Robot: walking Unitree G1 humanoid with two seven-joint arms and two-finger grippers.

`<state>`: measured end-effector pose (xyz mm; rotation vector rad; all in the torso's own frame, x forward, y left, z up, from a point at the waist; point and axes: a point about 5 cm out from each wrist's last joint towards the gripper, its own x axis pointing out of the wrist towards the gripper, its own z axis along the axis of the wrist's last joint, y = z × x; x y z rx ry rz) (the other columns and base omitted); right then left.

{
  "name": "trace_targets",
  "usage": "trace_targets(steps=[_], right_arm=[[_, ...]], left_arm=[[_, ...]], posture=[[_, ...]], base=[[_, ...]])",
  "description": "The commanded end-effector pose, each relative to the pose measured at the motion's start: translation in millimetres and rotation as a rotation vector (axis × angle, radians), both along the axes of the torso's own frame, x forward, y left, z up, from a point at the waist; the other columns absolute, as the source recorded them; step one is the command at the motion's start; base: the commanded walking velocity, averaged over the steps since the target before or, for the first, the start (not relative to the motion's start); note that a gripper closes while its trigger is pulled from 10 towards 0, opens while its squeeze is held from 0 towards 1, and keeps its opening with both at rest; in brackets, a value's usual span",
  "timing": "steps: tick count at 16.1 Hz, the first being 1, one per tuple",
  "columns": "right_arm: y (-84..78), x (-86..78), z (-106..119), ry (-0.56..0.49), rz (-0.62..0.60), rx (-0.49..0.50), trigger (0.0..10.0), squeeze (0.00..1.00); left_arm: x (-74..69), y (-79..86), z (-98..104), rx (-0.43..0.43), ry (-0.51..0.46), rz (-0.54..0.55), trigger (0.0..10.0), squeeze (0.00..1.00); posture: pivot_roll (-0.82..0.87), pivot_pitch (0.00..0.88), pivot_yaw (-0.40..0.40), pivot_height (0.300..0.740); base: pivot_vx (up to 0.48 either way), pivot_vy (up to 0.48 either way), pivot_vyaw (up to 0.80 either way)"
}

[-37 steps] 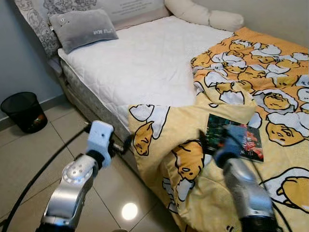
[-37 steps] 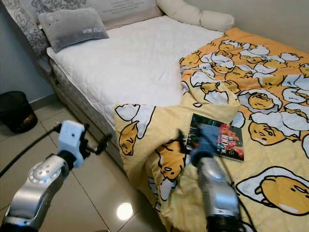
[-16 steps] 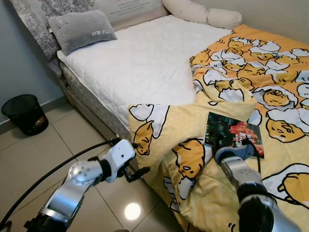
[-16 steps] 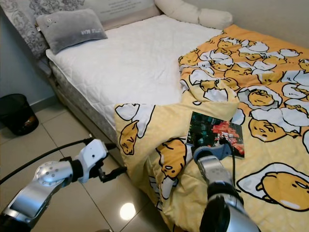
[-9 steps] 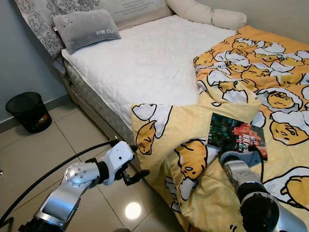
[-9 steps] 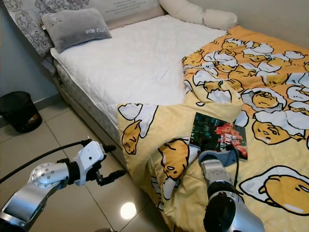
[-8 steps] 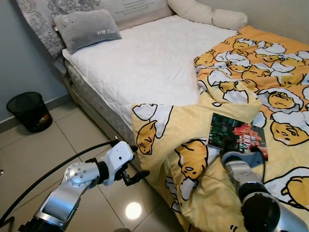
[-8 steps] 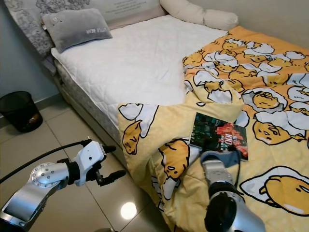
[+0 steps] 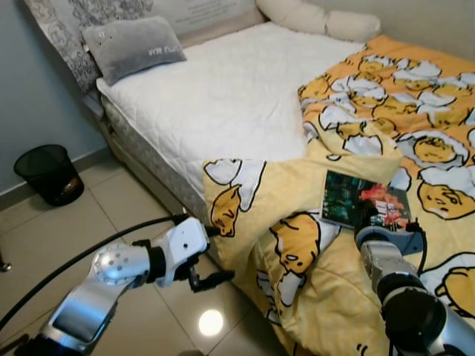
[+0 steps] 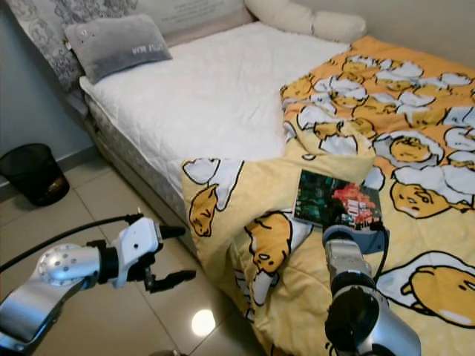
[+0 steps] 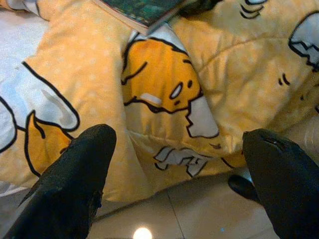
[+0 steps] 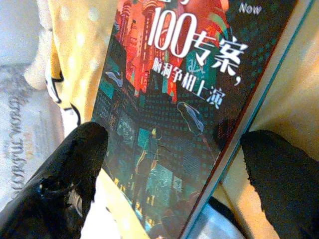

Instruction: Clean up the room

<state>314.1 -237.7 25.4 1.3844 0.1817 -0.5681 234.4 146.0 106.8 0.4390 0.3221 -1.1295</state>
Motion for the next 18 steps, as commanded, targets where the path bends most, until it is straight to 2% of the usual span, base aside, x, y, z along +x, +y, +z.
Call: trace_targets(steps=[1,3,4,7,9,12,13,14,15,16,18], right_arm=[[8.4,12.0,11,-0.071,0.013,0.037,10.0,0.0],[12.8,12.9,10,-0.053,0.026,0.04,10.0,0.0],[17.9,9.3,3,0.015,0.042,0.039,10.0,0.0],[23.4,-1.4,-11,0.112,0.035,0.04,10.0,0.0],[20.0,1.9,-6,0.062,-0.027,0.066,10.0,0.0],[6.5,18.3,20,-0.087,-0.127,0.093,10.0,0.0],[2.0,28.6,36,-0.157,-0.136,0.104,8.3,0.0],[0.4,33.0,43,-0.186,-0.134,0.103,3.6,0.0],[-0.7,35.0,47,-0.201,-0.135,0.103,1.2,0.0],[-2.7,37.1,51,-0.214,-0.135,0.097,0.0,0.0],[-5.9,38.0,54,-0.217,-0.138,0.085,0.0,0.0]], left_arm=[[-2.4,-1.8,7,0.002,0.001,-0.034,10.0,0.82],[-2.7,-2.1,9,0.003,0.004,-0.038,10.0,0.81],[-2.7,-3.0,9,0.004,0.01,-0.041,10.0,0.81],[-3.1,-12.7,1,0.004,0.03,-0.044,10.0,0.81],[-2.9,-22.9,-9,0.007,0.044,-0.037,10.0,0.82],[-2.2,-27.2,-14,0.015,0.047,-0.033,10.0,0.82],[-0.4,-28.9,-16,0.02,0.042,-0.035,10.0,0.82],[0.6,-29.4,-17,0.021,0.041,-0.034,10.0,0.82],[0.9,-29.3,-18,0.022,0.04,-0.033,10.0,0.81],[1.0,-28.9,-19,0.021,0.038,-0.031,10.0,0.82],[0.4,-25.8,-18,0.009,0.025,-0.024,10.0,0.82]], posture=[[0.24,0.094,0.07,0.74],[0.25,0.106,0.069,0.74],[0.25,0.111,0.07,0.74],[0.26,0.128,0.068,0.74],[0.27,0.13,0.069,0.74],[0.28,0.123,0.075,0.74],[0.28,0.118,0.073,0.74],[0.28,0.121,0.071,0.74],[0.28,0.122,0.069,0.74],[0.29,0.121,0.065,0.74],[0.29,0.121,0.062,0.74]], base=[[0.0,0.0,0.0],[0.0,0.0,0.0],[0.0,0.0,0.0],[0.0,0.0,0.0],[0.0,0.0,0.0],[0.0,0.0,0.0],[0.0,0.0,0.0],[0.0,0.0,0.0],[0.0,0.0,0.0],[0.0,0.0,0.0],[0.0,0.0,0.0]])
